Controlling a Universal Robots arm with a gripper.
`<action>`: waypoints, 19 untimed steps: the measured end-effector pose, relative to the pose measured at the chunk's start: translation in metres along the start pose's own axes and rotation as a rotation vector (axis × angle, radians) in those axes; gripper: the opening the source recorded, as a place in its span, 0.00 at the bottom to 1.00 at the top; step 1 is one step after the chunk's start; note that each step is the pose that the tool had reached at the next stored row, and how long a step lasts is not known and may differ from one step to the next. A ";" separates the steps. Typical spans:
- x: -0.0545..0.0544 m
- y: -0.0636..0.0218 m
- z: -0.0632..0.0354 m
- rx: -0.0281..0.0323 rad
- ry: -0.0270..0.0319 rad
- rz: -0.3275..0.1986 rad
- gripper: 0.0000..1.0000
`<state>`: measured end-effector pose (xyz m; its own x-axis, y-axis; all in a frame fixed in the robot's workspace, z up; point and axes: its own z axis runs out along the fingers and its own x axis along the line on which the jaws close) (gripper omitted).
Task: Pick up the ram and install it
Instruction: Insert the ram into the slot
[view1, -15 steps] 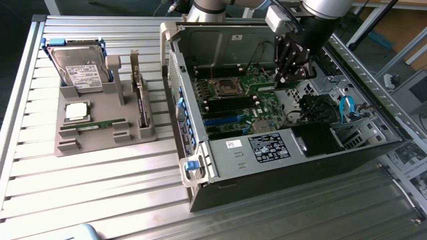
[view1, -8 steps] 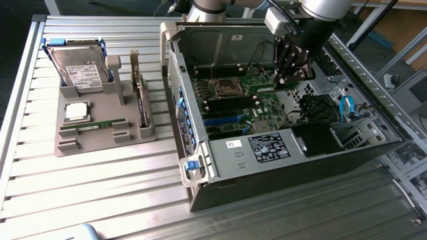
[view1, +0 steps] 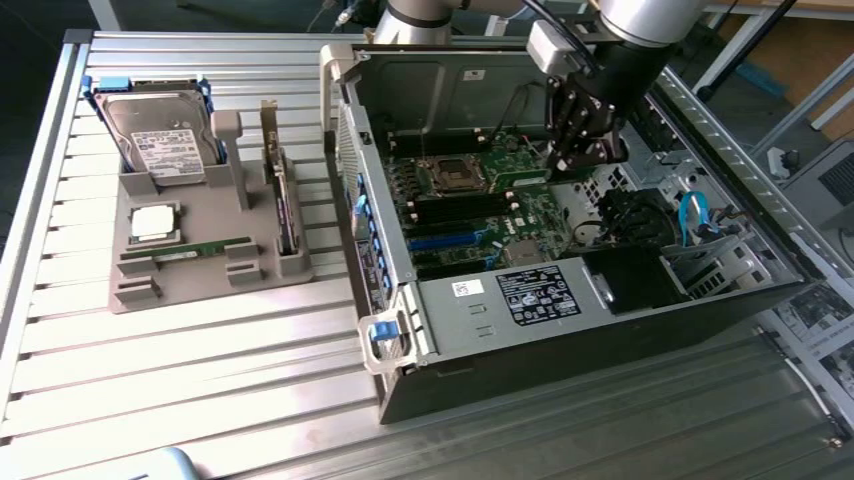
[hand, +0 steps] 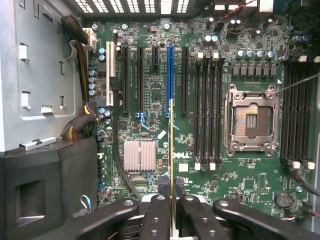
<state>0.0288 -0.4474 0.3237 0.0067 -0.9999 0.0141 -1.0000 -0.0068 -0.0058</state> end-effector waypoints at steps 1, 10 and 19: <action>0.000 0.0000 0.0004 0.0000 0.0000 0.000 0.13; 0.000 0.0000 0.0047 0.0000 0.0000 0.000 0.13; 0.000 0.0000 0.0093 0.0000 0.0000 0.000 0.13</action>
<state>0.0288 -0.4474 0.3144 0.0067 -0.9999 0.0140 -1.0000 -0.0068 -0.0058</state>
